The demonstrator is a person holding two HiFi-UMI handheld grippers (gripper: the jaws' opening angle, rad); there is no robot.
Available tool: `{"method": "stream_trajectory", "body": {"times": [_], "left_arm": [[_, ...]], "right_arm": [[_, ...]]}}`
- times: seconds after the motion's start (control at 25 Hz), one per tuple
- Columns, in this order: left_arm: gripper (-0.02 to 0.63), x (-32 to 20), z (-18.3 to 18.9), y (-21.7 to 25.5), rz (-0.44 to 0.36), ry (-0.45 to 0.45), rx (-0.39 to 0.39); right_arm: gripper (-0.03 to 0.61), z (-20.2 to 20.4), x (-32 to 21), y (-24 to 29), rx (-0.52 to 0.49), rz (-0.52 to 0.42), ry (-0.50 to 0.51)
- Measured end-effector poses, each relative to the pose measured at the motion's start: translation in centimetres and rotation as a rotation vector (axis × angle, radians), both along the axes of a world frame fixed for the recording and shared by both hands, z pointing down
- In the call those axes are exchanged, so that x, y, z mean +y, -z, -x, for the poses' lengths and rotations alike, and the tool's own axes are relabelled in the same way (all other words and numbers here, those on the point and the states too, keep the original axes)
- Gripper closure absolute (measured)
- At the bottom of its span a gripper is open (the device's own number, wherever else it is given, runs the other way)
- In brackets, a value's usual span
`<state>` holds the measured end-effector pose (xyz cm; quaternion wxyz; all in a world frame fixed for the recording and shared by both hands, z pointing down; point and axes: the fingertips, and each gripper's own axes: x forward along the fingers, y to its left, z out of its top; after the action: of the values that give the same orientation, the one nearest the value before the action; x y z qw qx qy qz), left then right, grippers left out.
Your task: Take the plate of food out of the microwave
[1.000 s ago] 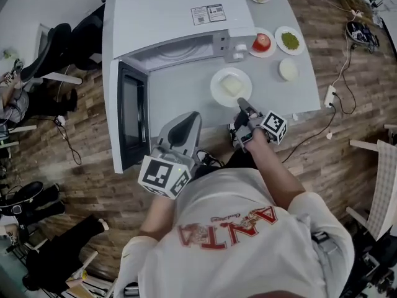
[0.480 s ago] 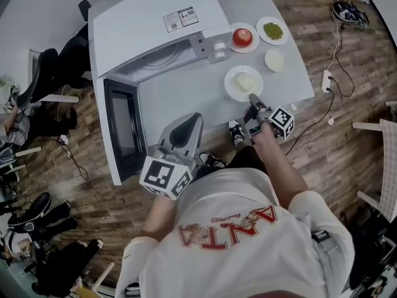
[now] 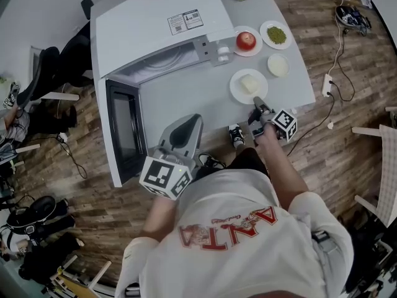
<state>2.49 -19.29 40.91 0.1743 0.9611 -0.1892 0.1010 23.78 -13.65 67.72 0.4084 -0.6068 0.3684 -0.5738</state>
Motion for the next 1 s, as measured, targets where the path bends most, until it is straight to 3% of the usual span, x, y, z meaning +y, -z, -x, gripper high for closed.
{"method": "stream_trajectory", "body": {"times": [0.12,0.2,0.6,0.8,1.0], "left_arm": [[0.604,-0.3,-0.1,0.0,0.009,-0.001,-0.003],[0.604,-0.4,-0.2,-0.1,0.010,-0.002,-0.001],[0.604,-0.5,-0.2,-0.5,0.019,0.003,-0.005],[0.604,-0.4,0.0,-0.4,0.021,0.009,-0.001],[0.604,-0.4,0.1,-0.1,0.016,0.018,0.009]], "right_arm": [[0.560,0.1,-0.2,0.1,0.027,0.009,0.033],[0.526,0.2,-0.6,0.6,0.077,0.014,0.090],[0.364,2.5,-0.9,0.5,0.512,0.255,0.635],[0.356,3.4,0.2,-0.5,0.729,0.379,0.934],[0.357,3.5,1.0,-1.1,0.768,0.437,1.027]]}}
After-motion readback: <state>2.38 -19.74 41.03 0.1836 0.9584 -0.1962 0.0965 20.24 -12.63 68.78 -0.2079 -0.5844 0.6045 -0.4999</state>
